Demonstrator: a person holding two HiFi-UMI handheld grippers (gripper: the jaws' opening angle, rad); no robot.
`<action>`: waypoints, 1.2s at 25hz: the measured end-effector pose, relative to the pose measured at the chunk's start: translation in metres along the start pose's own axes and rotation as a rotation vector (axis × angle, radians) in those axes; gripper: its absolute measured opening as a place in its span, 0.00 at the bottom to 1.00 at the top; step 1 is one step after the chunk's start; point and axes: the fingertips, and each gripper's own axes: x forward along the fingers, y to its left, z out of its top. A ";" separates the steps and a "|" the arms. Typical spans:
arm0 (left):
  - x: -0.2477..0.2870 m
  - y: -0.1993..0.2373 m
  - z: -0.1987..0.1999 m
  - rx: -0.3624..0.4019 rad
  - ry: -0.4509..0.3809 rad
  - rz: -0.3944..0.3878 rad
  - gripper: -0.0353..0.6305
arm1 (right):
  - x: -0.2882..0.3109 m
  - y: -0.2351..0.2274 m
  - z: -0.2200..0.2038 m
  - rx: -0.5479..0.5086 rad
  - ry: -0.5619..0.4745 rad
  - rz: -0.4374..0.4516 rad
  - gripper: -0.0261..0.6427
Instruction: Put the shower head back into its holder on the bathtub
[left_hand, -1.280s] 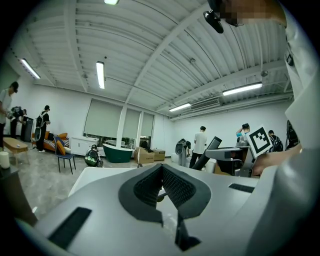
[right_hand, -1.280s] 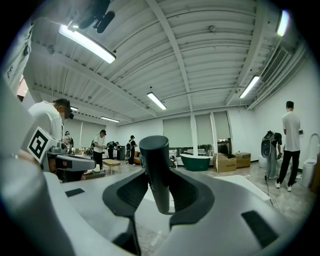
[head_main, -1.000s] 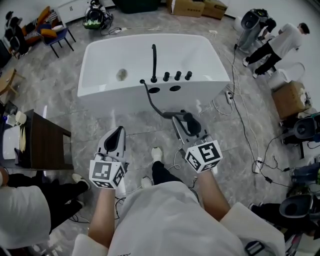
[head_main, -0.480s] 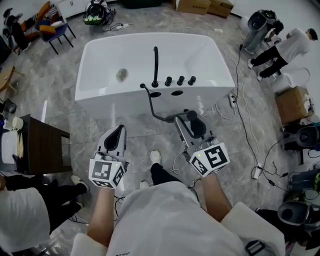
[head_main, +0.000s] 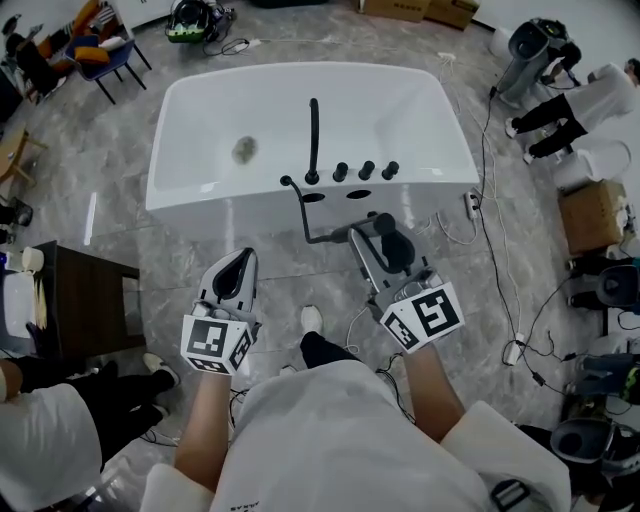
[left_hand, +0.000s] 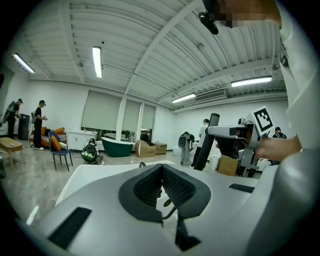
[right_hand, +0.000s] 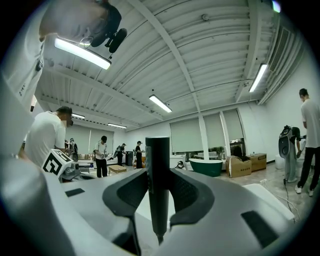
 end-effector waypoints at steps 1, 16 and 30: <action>0.006 0.001 0.001 -0.001 0.002 0.002 0.07 | 0.005 -0.005 0.001 0.001 0.001 0.003 0.25; 0.074 0.013 0.015 -0.009 0.000 0.061 0.07 | 0.054 -0.049 0.019 0.000 -0.039 0.115 0.25; 0.103 0.032 0.021 -0.011 0.008 0.095 0.07 | 0.090 -0.073 0.019 0.019 -0.055 0.148 0.25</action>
